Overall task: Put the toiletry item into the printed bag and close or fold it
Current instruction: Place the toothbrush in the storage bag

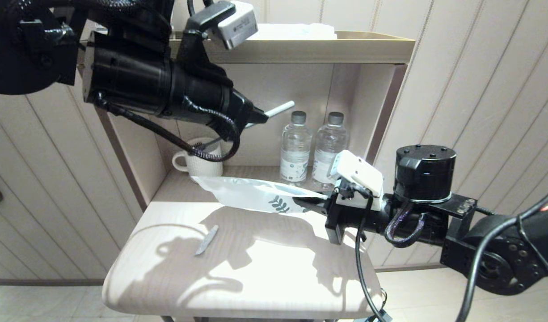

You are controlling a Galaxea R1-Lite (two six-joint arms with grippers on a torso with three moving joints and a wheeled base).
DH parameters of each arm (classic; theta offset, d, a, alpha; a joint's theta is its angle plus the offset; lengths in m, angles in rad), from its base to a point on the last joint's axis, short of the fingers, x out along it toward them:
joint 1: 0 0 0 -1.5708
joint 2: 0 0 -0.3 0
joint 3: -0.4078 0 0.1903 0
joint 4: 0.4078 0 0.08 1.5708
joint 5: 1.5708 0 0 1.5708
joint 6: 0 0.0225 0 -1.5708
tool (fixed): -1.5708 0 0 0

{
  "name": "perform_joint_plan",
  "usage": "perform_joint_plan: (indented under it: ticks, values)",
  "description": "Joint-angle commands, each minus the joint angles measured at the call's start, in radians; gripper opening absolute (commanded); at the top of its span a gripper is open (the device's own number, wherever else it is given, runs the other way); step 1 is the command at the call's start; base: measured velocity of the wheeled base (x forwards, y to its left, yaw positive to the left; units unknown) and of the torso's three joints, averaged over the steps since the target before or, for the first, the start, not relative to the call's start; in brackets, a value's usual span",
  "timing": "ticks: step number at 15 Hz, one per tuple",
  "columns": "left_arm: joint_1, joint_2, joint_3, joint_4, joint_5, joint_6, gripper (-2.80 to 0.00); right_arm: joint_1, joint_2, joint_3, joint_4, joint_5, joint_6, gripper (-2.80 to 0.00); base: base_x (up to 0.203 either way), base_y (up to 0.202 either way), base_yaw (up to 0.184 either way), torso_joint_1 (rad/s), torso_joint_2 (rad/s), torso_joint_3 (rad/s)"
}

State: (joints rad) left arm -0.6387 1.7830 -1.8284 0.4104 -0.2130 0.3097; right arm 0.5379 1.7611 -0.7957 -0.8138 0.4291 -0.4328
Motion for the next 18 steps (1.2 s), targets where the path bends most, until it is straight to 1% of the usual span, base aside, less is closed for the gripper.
perform_joint_plan:
  ticks: [1, 3, 4, 6, 8, 10, 11, 12, 14, 15, 16, 17, 18]
  values:
    - [-0.010, 0.012, -0.053, -0.015, -0.003, -0.027, -2.80, 0.005, 0.012, 0.003, -0.005, 0.002, -0.003, -2.80, 0.000, 0.000, 0.000, 0.000, 0.00, 0.000]
    - [-0.055, 0.038, -0.062, -0.061, -0.011, -0.105, -2.80, 0.007, 0.011, 0.004, -0.004, 0.002, -0.003, -2.80, 0.000, 0.000, 0.000, 0.000, 0.00, 0.000]
    - [-0.069, 0.045, -0.046, -0.093, -0.016, -0.131, -2.80, 0.007, 0.011, 0.004, -0.004, 0.002, -0.003, -2.80, 0.000, 0.000, 0.000, 0.000, 0.00, 0.000]
    - [-0.085, 0.057, 0.008, -0.141, -0.051, -0.193, -2.80, 0.005, 0.014, 0.000, -0.001, 0.003, -0.003, -2.80, 0.000, 0.000, 0.000, 0.000, 0.00, 0.000]
    - [-0.091, 0.059, 0.070, -0.178, -0.080, -0.230, -2.80, 0.005, 0.015, -0.003, 0.014, 0.003, -0.003, -2.80, 0.000, 0.000, 0.000, 0.000, 0.00, 0.000]
    - [-0.091, 0.059, 0.137, -0.255, -0.087, -0.242, -2.80, 0.005, 0.017, -0.006, 0.016, 0.005, -0.003, -2.80, 0.000, 0.000, 0.000, 0.000, 0.00, 0.000]
    - [-0.091, 0.056, 0.171, -0.312, -0.097, -0.264, -2.80, 0.004, 0.016, -0.007, 0.017, 0.005, -0.003, -2.80, 0.000, 0.000, 0.000, 0.000, 0.00, 0.000]
    - [-0.091, 0.053, 0.202, -0.370, -0.124, -0.305, -2.80, 0.002, 0.017, -0.007, 0.018, 0.005, -0.003, -2.80, 0.000, 0.000, 0.000, 0.000, 0.00, 0.000]
    - [-0.091, 0.046, 0.260, -0.453, -0.164, -0.344, -2.80, 0.001, 0.029, -0.010, 0.020, 0.006, -0.002, -2.80, 0.000, 0.000, 0.000, 0.000, 0.00, 0.000]
    - [-0.091, 0.044, 0.278, -0.488, -0.170, -0.362, -2.80, -0.001, 0.032, -0.013, 0.025, 0.008, -0.001, -2.80, 0.000, 0.000, 0.000, 0.000, 0.00, 0.000]
    - [-0.091, 0.040, 0.293, -0.514, -0.173, -0.385, -2.80, -0.005, 0.035, -0.024, 0.041, 0.020, 0.003, -2.80, 0.000, 0.000, 0.000, 0.000, 0.00, 0.000]
    - [-0.090, 0.024, 0.333, -0.577, -0.188, -0.437, -2.80, -0.012, 0.040, -0.039, 0.069, 0.049, 0.008, -2.80, 0.000, 0.000, 0.000, 0.000, 0.00, 0.000]
    - [-0.090, 0.011, 0.361, -0.619, -0.203, -0.465, -2.80, -0.020, 0.040, -0.054, 0.106, 0.083, 0.023, -2.80, 0.000, 0.000, 0.000, 0.000, 0.00, 0.000]
